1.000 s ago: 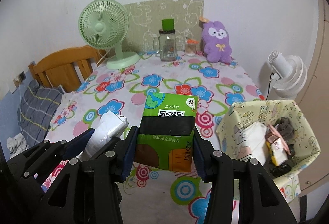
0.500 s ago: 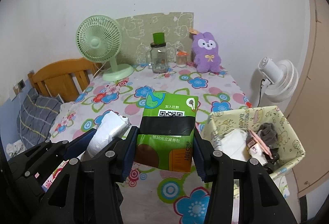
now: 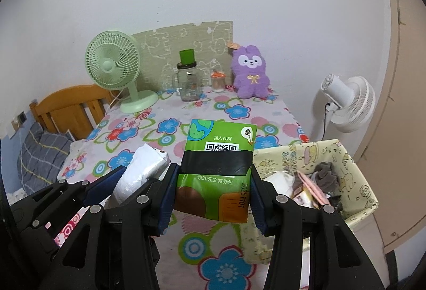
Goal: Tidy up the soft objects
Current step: 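Carry the green tissue pack and rolled towel with both tools over the box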
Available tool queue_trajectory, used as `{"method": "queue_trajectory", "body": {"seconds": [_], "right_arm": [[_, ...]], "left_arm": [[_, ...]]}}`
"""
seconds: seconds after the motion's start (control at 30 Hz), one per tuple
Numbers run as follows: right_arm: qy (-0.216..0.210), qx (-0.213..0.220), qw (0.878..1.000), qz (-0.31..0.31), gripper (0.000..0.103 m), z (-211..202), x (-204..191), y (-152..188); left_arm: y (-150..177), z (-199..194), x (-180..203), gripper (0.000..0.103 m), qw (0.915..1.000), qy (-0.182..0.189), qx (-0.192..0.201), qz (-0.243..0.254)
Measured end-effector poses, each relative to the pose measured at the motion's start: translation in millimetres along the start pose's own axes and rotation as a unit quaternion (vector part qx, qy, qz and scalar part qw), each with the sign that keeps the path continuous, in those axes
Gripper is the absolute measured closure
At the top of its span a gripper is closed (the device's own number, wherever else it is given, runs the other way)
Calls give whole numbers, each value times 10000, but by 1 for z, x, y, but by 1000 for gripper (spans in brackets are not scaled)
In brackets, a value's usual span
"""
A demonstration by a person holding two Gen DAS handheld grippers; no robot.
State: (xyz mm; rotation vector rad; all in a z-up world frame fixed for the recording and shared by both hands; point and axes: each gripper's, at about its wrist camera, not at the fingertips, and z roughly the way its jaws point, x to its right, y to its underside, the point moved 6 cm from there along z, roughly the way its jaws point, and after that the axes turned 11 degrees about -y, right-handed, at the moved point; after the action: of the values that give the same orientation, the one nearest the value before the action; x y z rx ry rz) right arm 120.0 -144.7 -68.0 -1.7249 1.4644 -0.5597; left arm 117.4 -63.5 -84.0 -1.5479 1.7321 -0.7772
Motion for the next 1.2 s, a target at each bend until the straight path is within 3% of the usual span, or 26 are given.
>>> {"method": "queue_trajectory", "body": {"seconds": [1.2], "right_arm": [[711, 28, 9953, 660, 51, -3, 134, -1]], "left_arm": [[-25, 38, 132, 72, 9932, 693, -20, 937]]}}
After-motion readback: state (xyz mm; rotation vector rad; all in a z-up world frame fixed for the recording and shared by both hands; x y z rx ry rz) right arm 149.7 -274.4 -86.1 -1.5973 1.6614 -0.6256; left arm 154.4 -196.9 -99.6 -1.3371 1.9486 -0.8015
